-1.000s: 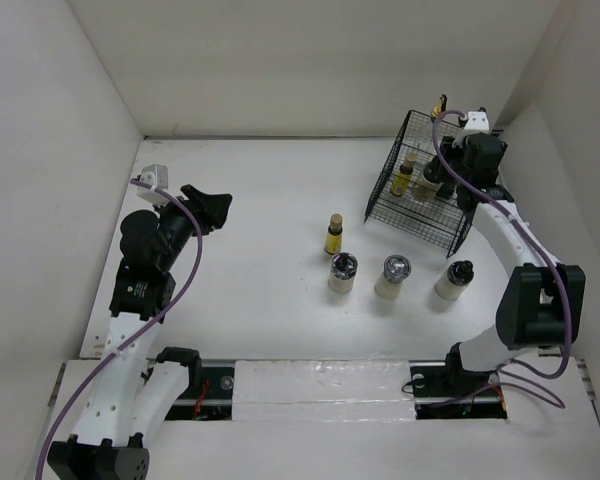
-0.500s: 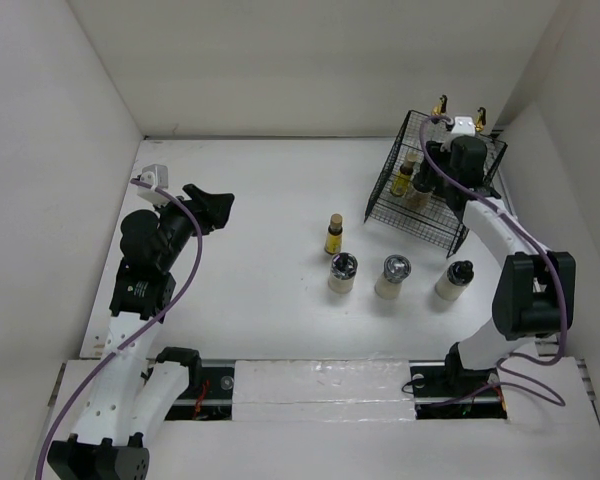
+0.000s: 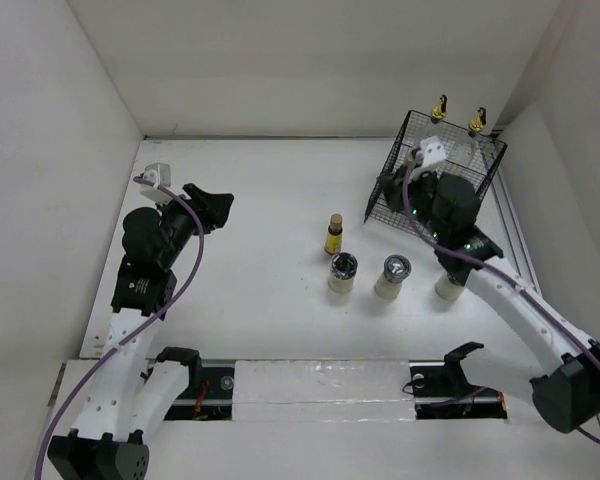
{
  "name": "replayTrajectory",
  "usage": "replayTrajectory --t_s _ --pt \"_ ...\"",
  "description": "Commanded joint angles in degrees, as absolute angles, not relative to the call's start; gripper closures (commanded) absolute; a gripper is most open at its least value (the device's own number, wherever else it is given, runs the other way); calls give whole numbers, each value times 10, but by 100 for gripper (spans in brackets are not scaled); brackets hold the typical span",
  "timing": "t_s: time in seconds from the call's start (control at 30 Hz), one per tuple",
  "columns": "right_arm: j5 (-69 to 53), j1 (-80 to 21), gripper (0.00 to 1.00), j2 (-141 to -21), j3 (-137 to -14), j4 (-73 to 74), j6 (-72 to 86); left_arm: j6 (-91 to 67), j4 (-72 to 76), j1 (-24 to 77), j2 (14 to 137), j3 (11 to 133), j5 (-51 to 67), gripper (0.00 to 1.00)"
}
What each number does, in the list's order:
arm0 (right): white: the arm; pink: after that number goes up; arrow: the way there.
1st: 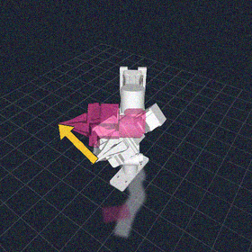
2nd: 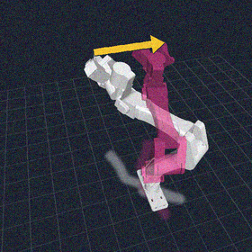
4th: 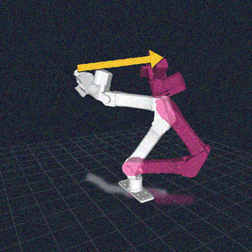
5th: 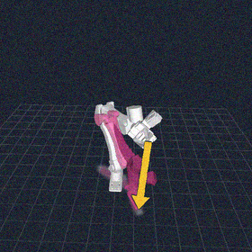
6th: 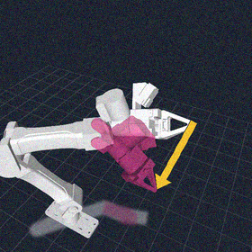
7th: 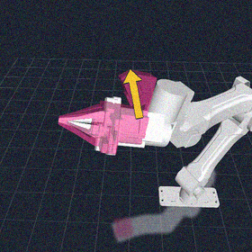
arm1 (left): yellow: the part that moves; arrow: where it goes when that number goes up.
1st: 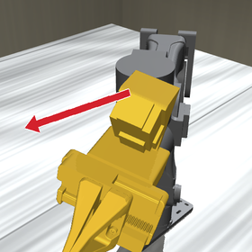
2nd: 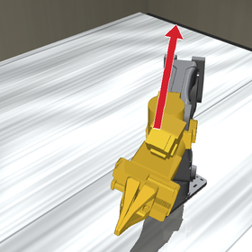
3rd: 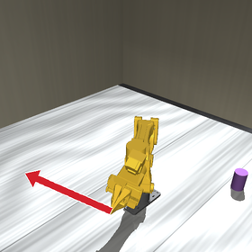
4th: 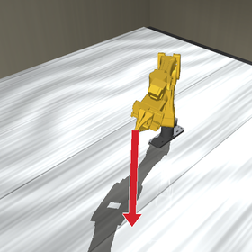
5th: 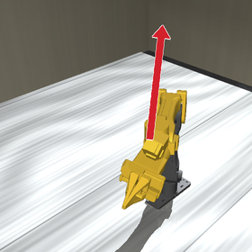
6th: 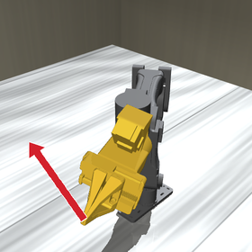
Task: Organize the condiment bottles
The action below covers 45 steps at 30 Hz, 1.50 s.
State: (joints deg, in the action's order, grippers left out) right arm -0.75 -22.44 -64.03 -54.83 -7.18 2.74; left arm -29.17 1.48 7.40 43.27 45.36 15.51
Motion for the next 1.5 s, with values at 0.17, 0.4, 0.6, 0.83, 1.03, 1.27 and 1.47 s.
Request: replayTrajectory --t_s 0.17,0.4,0.6,0.83,1.03,1.27,1.47 --pt "-74 -380 34 -544 -428 -10 3 -293 46 71 431 453 164 50" --pt "-27 -425 35 -591 -396 -1 18 -298 51 71 436 458 171 50" --pt "15 -442 45 -645 -395 -49 35 -298 46 71 431 453 163 48" --pt "32 -442 70 -685 -382 -94 48 -298 46 71 437 458 168 48" --pt "82 -448 95 -591 -409 -94 43 -298 46 71 437 453 175 48" --pt "157 -343 96 -504 -530 -64 2 -298 53 71 432 458 178 48" --pt "193 -212 99 -546 -590 -22 -4 -298 47 71 426 458 177 47"
